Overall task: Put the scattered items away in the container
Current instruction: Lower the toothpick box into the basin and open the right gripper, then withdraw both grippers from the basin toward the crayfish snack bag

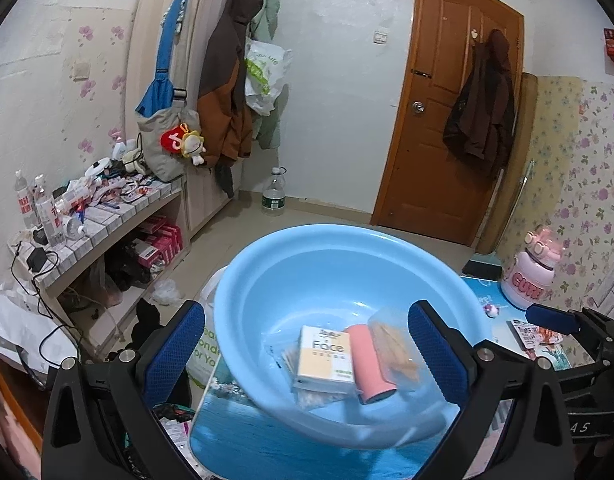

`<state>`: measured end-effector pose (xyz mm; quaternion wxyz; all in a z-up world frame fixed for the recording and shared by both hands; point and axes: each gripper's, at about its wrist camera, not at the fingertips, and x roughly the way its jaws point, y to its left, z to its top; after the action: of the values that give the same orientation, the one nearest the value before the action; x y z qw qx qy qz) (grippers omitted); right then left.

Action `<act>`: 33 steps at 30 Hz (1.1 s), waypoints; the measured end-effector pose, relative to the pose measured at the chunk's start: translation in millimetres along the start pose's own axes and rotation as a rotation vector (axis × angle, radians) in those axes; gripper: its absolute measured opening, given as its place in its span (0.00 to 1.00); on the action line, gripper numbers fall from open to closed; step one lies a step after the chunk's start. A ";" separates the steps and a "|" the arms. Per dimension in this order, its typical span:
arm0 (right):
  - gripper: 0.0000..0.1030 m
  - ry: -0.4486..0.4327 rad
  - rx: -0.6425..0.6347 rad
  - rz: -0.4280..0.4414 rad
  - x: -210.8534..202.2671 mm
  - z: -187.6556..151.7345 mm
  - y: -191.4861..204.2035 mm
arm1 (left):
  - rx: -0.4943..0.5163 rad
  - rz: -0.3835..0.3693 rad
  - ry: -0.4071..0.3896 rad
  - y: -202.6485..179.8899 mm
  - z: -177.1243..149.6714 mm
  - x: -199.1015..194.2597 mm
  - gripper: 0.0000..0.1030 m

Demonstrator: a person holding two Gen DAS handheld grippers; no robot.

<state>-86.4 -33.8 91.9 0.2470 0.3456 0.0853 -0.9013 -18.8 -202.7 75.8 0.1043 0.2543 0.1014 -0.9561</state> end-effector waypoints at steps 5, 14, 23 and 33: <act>0.93 -0.018 0.020 -0.015 -14.2 -4.4 -8.0 | 0.026 -0.015 -0.013 -13.2 1.9 -12.0 1.00; 0.93 -0.068 0.102 -0.052 -46.9 -40.5 -43.7 | 0.073 -0.055 -0.016 -42.6 -3.9 -28.7 1.00; 0.93 -0.074 0.215 -0.141 -69.7 -83.0 -96.6 | 0.131 -0.127 -0.010 -85.9 -18.2 -40.8 1.00; 0.93 -0.081 0.297 -0.192 -86.7 -111.5 -128.9 | 0.201 -0.185 0.011 -125.1 -36.3 -48.5 1.00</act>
<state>-31.3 147.2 64.1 0.1092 0.3319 -0.0264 -0.9366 7.8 -66.7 87.1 -0.0111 0.2583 0.0286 -0.9656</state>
